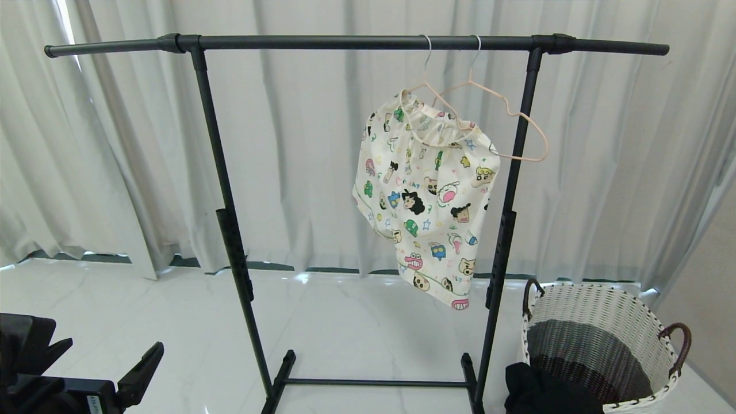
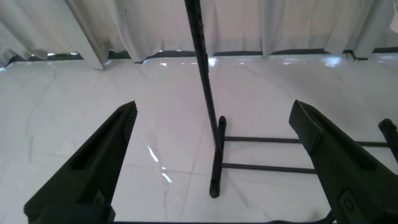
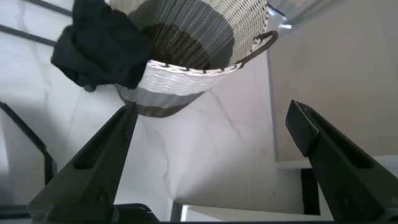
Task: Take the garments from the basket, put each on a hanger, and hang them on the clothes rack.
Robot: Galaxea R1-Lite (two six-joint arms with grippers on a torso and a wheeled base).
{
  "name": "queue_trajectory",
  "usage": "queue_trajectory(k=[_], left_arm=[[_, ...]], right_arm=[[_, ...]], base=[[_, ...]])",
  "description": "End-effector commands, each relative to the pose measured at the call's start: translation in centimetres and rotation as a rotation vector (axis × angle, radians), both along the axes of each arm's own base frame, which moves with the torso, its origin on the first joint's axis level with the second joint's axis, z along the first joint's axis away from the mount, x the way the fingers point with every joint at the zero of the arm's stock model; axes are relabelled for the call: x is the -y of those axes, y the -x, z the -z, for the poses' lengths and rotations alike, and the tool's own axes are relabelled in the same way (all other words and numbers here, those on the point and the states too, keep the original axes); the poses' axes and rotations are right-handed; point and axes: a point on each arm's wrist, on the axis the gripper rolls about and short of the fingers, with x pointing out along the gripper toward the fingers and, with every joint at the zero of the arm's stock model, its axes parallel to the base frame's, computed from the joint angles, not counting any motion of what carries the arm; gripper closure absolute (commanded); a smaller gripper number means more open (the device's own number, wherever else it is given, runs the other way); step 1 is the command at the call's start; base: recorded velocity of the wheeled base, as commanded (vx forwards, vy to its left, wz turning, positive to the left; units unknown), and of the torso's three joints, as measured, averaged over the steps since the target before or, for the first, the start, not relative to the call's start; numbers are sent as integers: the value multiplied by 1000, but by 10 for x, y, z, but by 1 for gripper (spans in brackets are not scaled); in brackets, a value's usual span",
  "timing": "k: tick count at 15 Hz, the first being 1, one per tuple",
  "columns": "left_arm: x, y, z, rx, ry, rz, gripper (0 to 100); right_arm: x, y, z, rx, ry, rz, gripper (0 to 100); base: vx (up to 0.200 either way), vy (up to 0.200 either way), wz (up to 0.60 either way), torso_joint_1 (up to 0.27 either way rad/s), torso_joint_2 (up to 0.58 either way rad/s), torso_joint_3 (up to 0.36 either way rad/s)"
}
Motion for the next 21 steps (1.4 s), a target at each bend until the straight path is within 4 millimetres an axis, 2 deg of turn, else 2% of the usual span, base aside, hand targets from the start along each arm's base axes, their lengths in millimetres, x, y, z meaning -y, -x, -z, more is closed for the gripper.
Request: queue_trajectory(k=[1,8,12,15,17,20,21], left_arm=[[0,0,0,2,0,0,0],[0,-2,4,-40,-15,-11,0],[0,-2,4,-42,-15,-5,0],[1,-1,4,-39,-16,11,0],[7,3,1,-8,-14,78,0],[11,4,2,-17,17,190,0],[11,3,2,-19,20,199,0]], right_arm=[[-2,-7,2,-20,14,28,0],[-3,-25,12,-126,41,79,0],[-8,-45,15,-233,98,-206,0],[-8,-62,29,-326,166,-299,0],[-9,-72,63,-420,223,-348,0],[-11,-76,108,-458,244,-424,0],[-14,-83,117,-447,250,-446,0]], base=[[0,0,0,0,0,0],[0,0,0,0,0,0],[200,0,0,-8,5,4],[67,0,0,1,1,-1],[0,0,0,0,0,0],[0,0,0,0,0,0],[0,0,0,0,0,0]])
